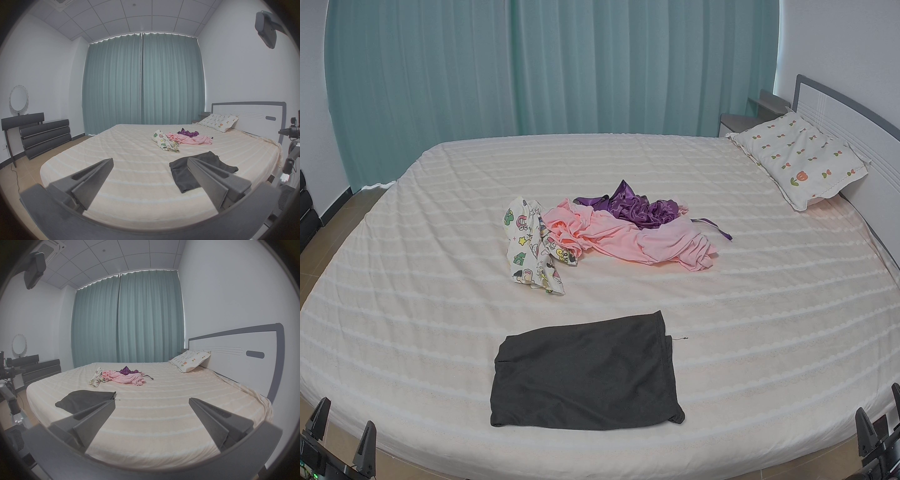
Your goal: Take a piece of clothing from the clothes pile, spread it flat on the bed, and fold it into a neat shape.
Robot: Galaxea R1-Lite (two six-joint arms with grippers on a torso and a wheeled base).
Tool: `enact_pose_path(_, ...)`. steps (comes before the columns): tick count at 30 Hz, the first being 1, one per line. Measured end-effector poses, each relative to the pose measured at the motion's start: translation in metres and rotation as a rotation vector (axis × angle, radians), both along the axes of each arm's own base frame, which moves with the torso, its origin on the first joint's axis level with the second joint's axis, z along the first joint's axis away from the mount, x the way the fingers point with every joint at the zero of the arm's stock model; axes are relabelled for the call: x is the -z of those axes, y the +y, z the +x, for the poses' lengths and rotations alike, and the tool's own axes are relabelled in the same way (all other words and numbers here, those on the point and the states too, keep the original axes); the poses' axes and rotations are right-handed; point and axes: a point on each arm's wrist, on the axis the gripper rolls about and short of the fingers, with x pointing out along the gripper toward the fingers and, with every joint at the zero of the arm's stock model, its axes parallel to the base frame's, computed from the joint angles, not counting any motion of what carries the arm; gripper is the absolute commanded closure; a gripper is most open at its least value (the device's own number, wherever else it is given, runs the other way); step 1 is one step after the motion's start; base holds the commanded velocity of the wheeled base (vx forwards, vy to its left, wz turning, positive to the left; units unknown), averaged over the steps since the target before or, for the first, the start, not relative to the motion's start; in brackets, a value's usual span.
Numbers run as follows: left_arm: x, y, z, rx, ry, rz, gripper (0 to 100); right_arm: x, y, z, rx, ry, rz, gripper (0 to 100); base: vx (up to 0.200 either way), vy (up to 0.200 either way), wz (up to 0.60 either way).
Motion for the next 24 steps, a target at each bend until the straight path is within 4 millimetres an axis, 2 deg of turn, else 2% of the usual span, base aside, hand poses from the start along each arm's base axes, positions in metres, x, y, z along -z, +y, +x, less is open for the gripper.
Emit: enact_pose_path(24,0.0,0.0,0.0001,0.0,0.001,-0.001,0,0.0002,0.0,0.0001,0.001,0.004,-0.003,0,0.0,0.0,0.0)
